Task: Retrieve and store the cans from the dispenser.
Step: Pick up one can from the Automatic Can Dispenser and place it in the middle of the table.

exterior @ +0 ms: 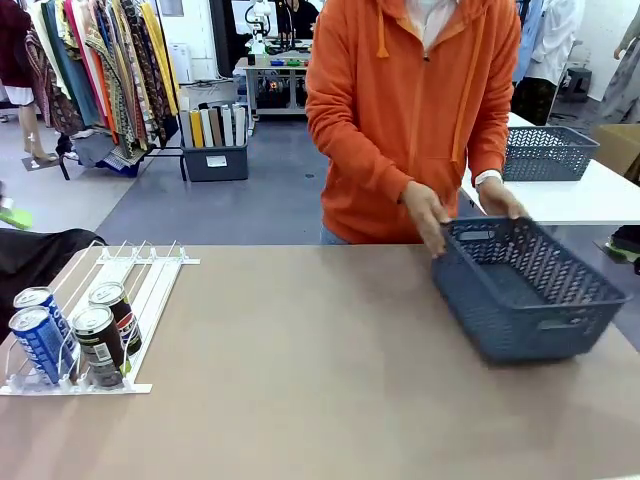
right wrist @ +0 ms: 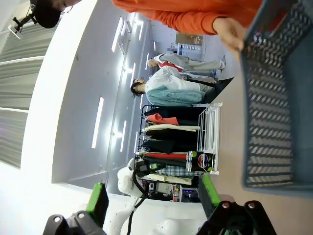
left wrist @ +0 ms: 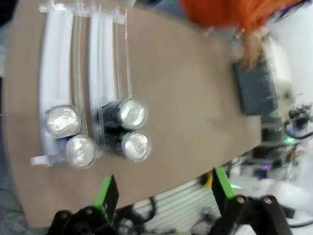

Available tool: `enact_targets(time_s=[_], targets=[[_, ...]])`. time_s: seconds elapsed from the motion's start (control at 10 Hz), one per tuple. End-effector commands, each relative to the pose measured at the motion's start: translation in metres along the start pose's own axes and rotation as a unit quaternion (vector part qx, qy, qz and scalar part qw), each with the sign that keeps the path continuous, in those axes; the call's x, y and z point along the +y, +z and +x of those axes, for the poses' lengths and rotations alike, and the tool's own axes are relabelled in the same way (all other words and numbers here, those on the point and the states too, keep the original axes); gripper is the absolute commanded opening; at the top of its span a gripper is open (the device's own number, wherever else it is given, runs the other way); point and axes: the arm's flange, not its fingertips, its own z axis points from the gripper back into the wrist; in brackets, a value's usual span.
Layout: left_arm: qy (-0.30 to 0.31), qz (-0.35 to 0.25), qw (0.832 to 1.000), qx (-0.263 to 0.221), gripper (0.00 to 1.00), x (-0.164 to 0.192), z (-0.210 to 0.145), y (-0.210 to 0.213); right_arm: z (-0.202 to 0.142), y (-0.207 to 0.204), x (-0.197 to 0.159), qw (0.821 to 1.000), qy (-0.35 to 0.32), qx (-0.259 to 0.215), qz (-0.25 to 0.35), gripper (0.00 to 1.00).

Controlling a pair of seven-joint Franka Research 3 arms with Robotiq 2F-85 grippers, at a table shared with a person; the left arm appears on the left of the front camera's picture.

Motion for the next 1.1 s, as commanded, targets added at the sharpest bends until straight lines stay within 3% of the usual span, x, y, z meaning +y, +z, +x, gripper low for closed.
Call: enact_targets(time_s=[0.0,0.2,0.3,0.4,0.5,0.7,1.0], targets=[[-0.102,0.16,0.98,0.06,1.0,-0.031,-0.008,-0.045,0.001,0.003,0.002,1.0,0.005,0.009,-0.001,1.0],[-0.132,0.277,0.949,0.069,1.0,-0.056,-0.027,-0.091,0.001,0.003,0.002,1.0,0.005,0.009,-0.001,1.0],[-0.134,0.283,0.947,0.078,1.0,-0.063,-0.033,-0.111,0.001,0.003,0.002,1.0,0.005,0.009,-0.001,1.0],[-0.132,0.252,0.955,0.088,1.0,-0.07,-0.033,-0.123,0.001,0.003,0.002,1.0,0.005,0.009,-0.001,1.0],[-0.146,0.257,0.952,0.077,1.0,-0.07,-0.029,-0.099,0.001,0.003,0.002,1.0,0.005,0.009,-0.001,1.0],[-0.146,0.257,0.952,0.077,1.0,-0.07,-0.029,-0.099,0.001,0.003,0.002,1.0,0.005,0.009,-0.001,1.0],[-0.133,0.259,0.952,0.099,1.0,-0.068,-0.025,-0.145,0.001,0.003,0.002,1.0,0.005,0.009,-0.001,1.0]])
